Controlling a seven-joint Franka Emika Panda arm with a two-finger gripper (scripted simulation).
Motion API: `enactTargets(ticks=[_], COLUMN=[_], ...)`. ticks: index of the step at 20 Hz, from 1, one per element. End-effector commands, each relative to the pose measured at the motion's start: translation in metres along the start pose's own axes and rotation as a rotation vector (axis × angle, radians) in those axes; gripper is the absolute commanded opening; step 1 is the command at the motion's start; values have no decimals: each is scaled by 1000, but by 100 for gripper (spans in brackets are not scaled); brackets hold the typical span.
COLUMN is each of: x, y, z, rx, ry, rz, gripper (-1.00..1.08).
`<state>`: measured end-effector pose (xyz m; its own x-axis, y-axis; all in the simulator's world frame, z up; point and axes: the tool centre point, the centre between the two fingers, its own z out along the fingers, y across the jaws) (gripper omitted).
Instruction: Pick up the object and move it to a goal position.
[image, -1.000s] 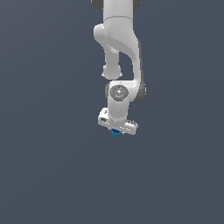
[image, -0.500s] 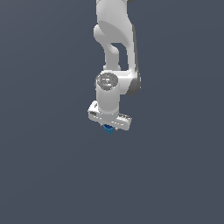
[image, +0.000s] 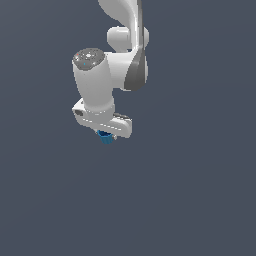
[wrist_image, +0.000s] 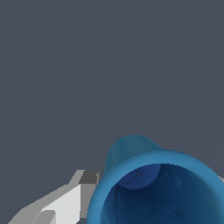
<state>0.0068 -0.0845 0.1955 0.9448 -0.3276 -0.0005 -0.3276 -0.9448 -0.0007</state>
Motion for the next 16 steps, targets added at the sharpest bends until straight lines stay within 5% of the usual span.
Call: enactTargets(ticks=[1,16], x=[9,44], y=[16,72], z=[-26,-114], rx=[0,0], ry=[0,0], rz=[0,0], gripper=[-100,-100])
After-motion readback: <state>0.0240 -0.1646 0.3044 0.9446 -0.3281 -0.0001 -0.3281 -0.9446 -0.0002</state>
